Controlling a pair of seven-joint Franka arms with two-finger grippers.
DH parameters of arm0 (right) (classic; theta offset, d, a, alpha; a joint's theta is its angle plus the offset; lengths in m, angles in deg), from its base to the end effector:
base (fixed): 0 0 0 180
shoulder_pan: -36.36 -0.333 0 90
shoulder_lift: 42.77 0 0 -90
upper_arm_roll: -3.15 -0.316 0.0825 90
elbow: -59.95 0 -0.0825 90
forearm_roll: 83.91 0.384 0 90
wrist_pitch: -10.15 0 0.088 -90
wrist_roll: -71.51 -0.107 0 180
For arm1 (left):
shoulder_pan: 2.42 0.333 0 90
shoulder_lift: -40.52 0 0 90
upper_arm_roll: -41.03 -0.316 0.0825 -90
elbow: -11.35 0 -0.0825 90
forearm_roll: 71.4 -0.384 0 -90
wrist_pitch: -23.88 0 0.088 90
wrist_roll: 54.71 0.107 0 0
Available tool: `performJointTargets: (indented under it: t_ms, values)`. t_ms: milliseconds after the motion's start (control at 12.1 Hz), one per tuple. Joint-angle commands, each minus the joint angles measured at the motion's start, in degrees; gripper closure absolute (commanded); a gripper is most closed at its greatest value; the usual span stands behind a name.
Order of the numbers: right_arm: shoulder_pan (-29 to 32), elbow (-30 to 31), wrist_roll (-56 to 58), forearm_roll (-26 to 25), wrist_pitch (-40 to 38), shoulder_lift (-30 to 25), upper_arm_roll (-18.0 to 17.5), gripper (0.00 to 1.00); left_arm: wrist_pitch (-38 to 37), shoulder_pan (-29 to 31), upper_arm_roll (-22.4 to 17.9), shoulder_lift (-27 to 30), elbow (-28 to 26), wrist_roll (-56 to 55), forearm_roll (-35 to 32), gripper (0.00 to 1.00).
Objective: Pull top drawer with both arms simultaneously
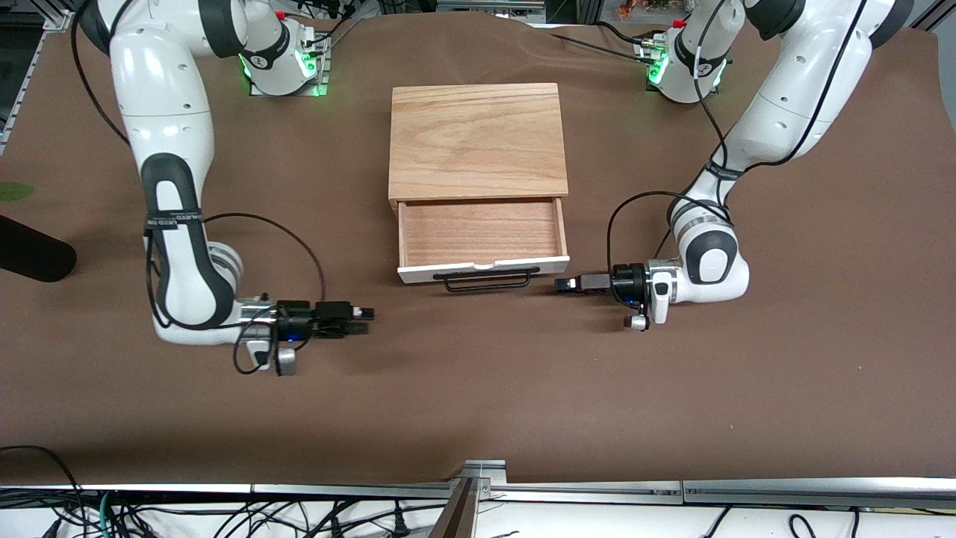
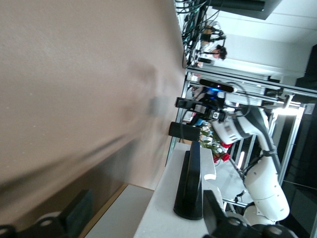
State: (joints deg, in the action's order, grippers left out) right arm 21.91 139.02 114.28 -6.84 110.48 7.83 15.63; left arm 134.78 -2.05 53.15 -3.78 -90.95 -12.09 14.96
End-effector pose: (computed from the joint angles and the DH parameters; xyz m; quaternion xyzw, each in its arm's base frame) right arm 0.7029 0.1460 0.2008 -0.8444 -0.0840 0.0066 0.5291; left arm 0.6041 -0.1873 0.1427 0.7660 0.0868 -0.0667 0.6335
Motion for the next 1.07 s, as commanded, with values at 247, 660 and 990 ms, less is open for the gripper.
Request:
performJointTargets:
  t_ms: [247, 660, 990]
  values:
    - [-0.23, -4.19, -15.87, -30.37, -0.84, -9.1, 4.56, 0.0, 0.37, 3.57, -2.62, 8.51, 2.11, -14.12, -20.4, 0.0]
    - [-0.67, -4.19, -27.26, -47.42, -1.45, -14.11, 5.8, 0.0, 0.2, 5.61, -4.2, 23.26, -2.98, -23.52, -47.03, 0.0]
    - [-0.06, -3.49, -32.48, -66.14, -7.16, -21.14, 5.28, 0.0, -7.96, 5.61, -4.82, 35.75, -3.87, -32.14, -66.19, 0.0]
